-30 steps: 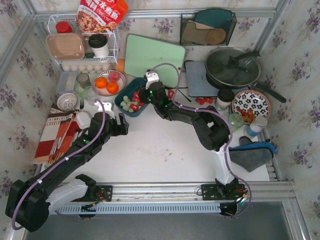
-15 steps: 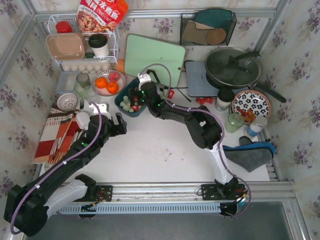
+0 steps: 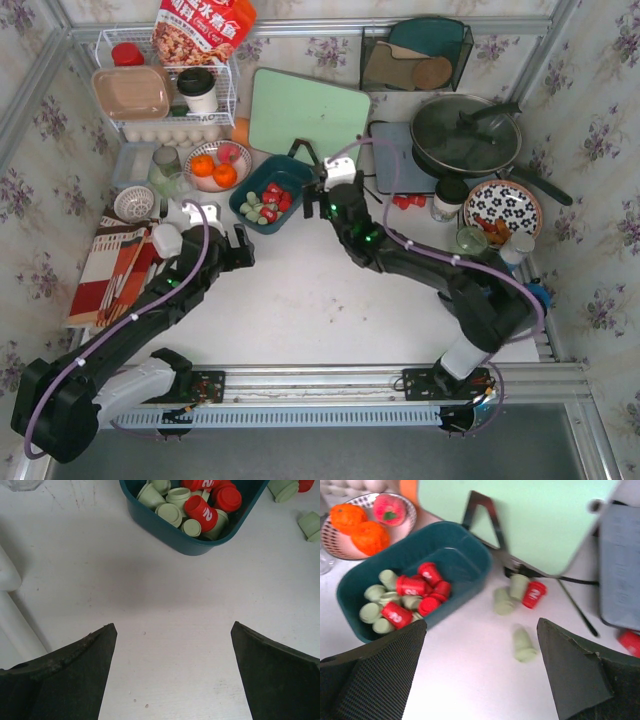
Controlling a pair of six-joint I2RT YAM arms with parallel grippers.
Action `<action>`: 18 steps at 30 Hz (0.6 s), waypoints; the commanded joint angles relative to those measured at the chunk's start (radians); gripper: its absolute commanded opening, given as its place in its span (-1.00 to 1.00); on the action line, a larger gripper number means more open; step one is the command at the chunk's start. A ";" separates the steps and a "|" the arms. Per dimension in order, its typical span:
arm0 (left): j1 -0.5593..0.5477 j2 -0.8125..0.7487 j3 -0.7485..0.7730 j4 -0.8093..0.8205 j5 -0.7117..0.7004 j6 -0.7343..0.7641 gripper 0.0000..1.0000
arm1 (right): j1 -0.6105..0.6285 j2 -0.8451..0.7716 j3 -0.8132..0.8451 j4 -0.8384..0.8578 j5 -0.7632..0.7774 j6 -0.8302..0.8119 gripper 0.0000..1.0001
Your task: Mix the coffee capsules in the storage basket
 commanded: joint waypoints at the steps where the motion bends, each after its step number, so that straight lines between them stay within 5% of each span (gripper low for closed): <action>1: 0.001 0.014 0.015 0.009 0.014 -0.002 0.99 | 0.001 -0.135 -0.151 0.063 0.198 -0.030 1.00; 8: 0.001 0.021 0.032 -0.010 0.011 -0.010 0.98 | 0.000 -0.348 -0.442 0.142 0.239 -0.061 1.00; 18: -0.002 0.042 0.067 -0.045 0.006 -0.025 0.98 | 0.001 -0.536 -0.831 0.525 0.239 -0.187 1.00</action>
